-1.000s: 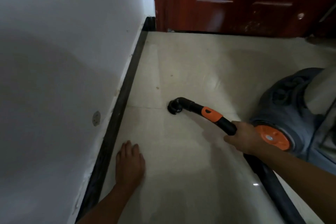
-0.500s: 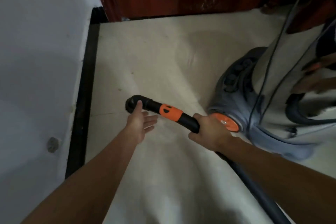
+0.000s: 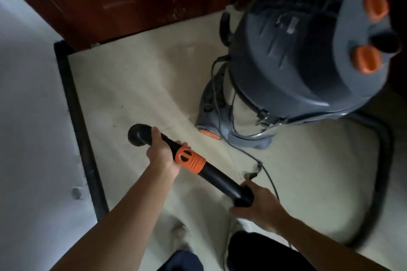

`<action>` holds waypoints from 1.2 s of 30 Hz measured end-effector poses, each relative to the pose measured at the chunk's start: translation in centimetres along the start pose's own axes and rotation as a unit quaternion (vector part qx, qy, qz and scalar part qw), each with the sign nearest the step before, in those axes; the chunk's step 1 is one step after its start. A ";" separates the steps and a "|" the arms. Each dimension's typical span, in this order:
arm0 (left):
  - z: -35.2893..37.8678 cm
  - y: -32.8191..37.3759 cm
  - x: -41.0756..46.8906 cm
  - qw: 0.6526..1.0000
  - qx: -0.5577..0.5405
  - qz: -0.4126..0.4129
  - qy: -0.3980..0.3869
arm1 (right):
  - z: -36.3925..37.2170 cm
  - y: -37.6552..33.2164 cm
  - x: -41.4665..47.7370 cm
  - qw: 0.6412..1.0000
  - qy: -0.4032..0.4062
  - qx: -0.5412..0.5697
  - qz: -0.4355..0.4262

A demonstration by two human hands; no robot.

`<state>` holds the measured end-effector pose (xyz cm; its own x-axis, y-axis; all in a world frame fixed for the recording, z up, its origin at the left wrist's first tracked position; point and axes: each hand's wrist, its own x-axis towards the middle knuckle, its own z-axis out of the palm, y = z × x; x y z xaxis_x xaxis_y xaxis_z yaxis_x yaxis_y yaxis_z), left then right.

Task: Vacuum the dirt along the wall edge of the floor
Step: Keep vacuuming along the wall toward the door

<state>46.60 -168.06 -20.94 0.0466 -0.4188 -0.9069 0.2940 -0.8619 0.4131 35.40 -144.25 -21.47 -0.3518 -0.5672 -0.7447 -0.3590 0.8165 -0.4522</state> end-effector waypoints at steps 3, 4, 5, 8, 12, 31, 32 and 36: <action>1.5 1.7 -4.8 1.000 0.021 -0.005 0.005 | -2.1 0.6 -4.4 0.999 -0.043 0.012 0.023; 2.1 2.2 -6.3 1.000 0.030 -0.007 0.004 | -2.8 0.7 -5.5 0.999 -0.038 0.006 0.031; 2.7 2.8 -8.0 0.999 0.039 -0.010 0.000 | -3.5 0.6 -6.6 0.999 -0.021 -0.002 0.039; 5.0 4.6 -12.4 0.997 0.064 -0.005 -0.031 | -5.7 -0.9 -9.9 0.998 0.044 -0.017 0.043; 9.1 5.7 -18.0 0.990 0.118 0.009 -0.078 | -8.7 -3.7 -13.0 0.993 0.109 -0.018 0.033; 24.7 3.0 -29.9 0.892 0.393 0.181 -0.133 | -27.2 -4.9 -11.3 0.910 0.166 0.359 0.127; 25.0 3.2 -29.8 0.881 0.410 0.190 -0.138 | -28.1 -5.8 -10.9 0.882 0.174 0.420 0.122; 26.2 4.8 -28.6 0.843 0.463 0.217 -0.164 | -30.5 -9.6 -8.7 0.786 0.179 0.570 0.161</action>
<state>21.64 -167.74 9.21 -0.3543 -0.6778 -0.6443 -0.5620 -0.3963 0.7260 15.60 -150.43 4.34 -0.5598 -0.1391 -0.8169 0.7338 0.3747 -0.5666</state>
